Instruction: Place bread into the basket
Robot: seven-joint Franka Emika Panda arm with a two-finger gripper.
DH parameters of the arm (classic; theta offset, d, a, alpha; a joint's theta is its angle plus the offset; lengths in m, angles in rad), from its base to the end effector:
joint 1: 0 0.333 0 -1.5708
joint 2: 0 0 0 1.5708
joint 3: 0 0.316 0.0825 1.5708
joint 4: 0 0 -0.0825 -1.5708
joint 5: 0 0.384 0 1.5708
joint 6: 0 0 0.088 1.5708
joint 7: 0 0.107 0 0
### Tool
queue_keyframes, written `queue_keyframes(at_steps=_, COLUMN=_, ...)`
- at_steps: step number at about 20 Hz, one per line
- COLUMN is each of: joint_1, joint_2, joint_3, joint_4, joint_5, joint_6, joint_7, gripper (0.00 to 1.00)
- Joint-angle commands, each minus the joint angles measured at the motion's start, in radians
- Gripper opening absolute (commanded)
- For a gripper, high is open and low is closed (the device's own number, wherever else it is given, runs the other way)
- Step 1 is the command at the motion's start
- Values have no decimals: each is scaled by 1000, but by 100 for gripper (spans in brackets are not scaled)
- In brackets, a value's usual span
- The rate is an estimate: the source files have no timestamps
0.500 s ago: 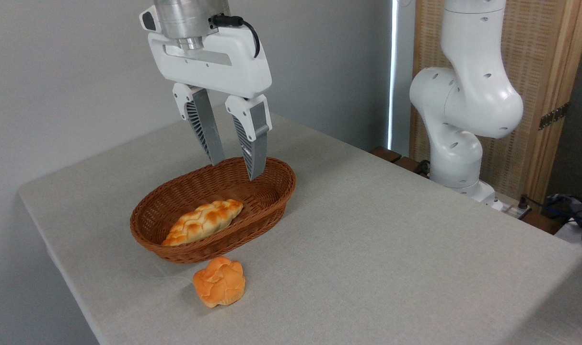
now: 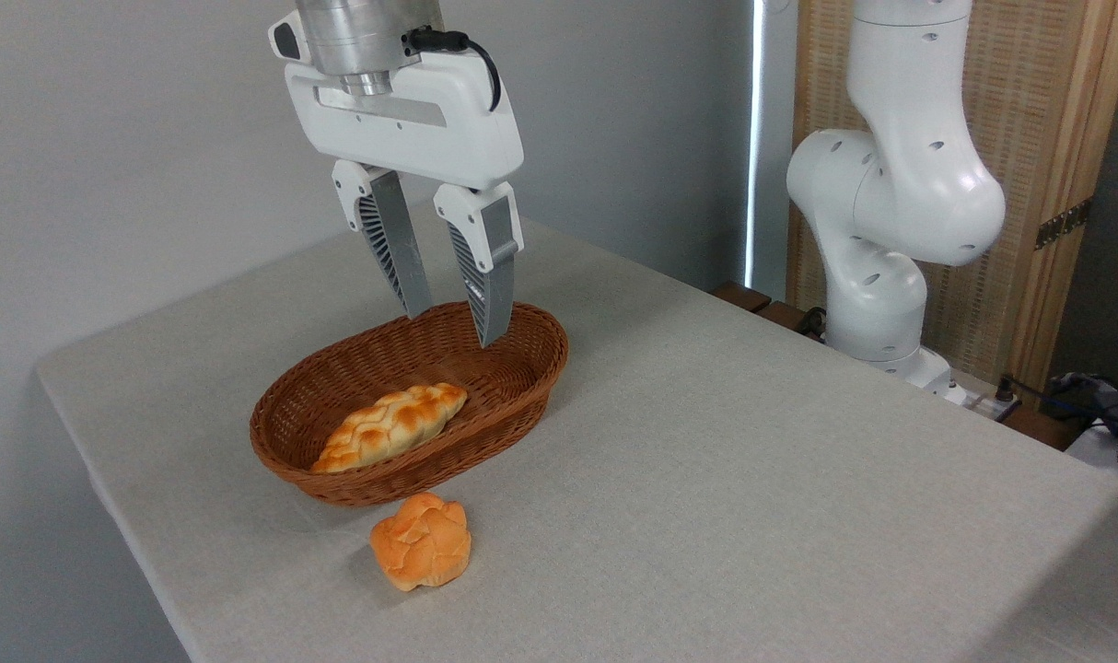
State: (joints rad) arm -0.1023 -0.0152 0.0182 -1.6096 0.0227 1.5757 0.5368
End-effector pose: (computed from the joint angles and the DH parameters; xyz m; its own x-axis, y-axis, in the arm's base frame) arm 0.5478 -0.0437 0.6150 0.8129 -0.5817 -0.0275 -0.5821 -0.8130 -0.0097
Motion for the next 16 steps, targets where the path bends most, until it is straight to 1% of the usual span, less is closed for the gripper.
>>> queue_keyframes(at_steps=1, joint_1=-2, joint_2=-3, joint_3=8, joint_4=13, joint_5=-14, joint_6=-23, joint_7=17, gripper=100)
queue_keyframes(at_steps=13, joint_1=-2, joint_2=-3, joint_3=8, joint_4=11, joint_5=-17, joint_6=-6, joint_7=6, gripper=100)
queue_keyframes(at_steps=16, joint_1=-2, joint_2=-3, joint_3=8, joint_4=8, joint_5=-32, joint_6=3, joint_7=-11, gripper=100)
